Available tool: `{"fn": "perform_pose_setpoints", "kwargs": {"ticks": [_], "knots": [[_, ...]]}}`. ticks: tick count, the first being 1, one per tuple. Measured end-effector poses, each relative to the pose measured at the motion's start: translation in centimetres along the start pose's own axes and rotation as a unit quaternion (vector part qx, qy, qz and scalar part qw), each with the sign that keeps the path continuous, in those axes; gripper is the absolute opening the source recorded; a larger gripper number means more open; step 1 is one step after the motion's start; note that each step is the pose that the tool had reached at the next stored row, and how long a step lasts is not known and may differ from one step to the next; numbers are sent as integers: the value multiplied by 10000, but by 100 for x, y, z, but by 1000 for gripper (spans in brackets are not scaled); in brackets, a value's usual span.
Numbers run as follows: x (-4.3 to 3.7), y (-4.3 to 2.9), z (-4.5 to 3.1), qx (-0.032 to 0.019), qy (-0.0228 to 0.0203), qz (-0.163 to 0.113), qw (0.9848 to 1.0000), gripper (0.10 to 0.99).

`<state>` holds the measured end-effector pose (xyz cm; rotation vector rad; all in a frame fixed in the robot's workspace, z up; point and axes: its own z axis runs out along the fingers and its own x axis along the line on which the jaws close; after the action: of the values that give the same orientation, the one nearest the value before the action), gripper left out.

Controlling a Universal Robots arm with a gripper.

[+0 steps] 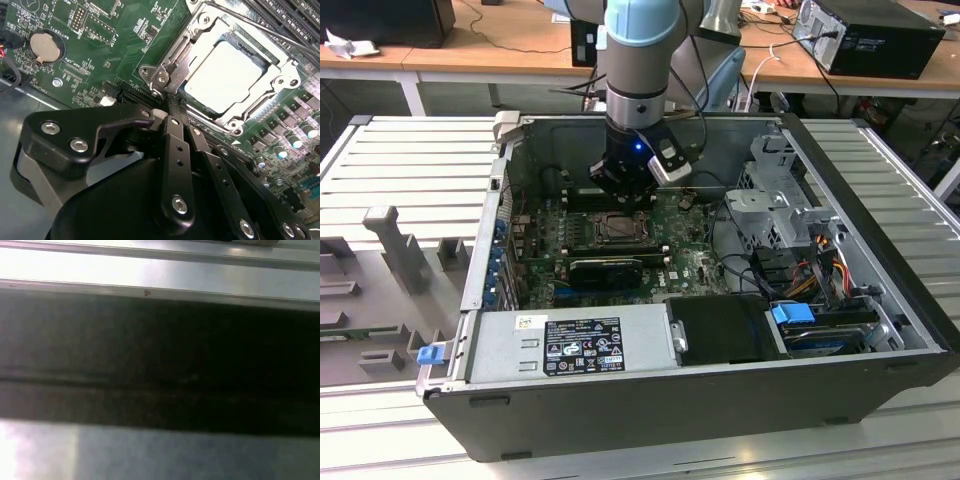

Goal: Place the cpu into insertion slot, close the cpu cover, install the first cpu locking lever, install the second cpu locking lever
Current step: 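Install the first cpu locking lever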

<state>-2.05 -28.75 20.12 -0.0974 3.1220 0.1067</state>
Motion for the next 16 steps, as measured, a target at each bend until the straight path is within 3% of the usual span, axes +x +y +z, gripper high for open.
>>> {"fn": "perform_pose_setpoints", "kwargs": {"ticks": [4, 6, 8, 16], "knots": [[-4, 8, -7, -39, -5, 1, 10000, 106], [-6, 14, -106, -37, -3, 1, 10000, 106], [-7, 17, -146, -37, -3, 1, 10000, 106], [-4, -22, -149, -37, -3, 1, 10000, 106]]}}
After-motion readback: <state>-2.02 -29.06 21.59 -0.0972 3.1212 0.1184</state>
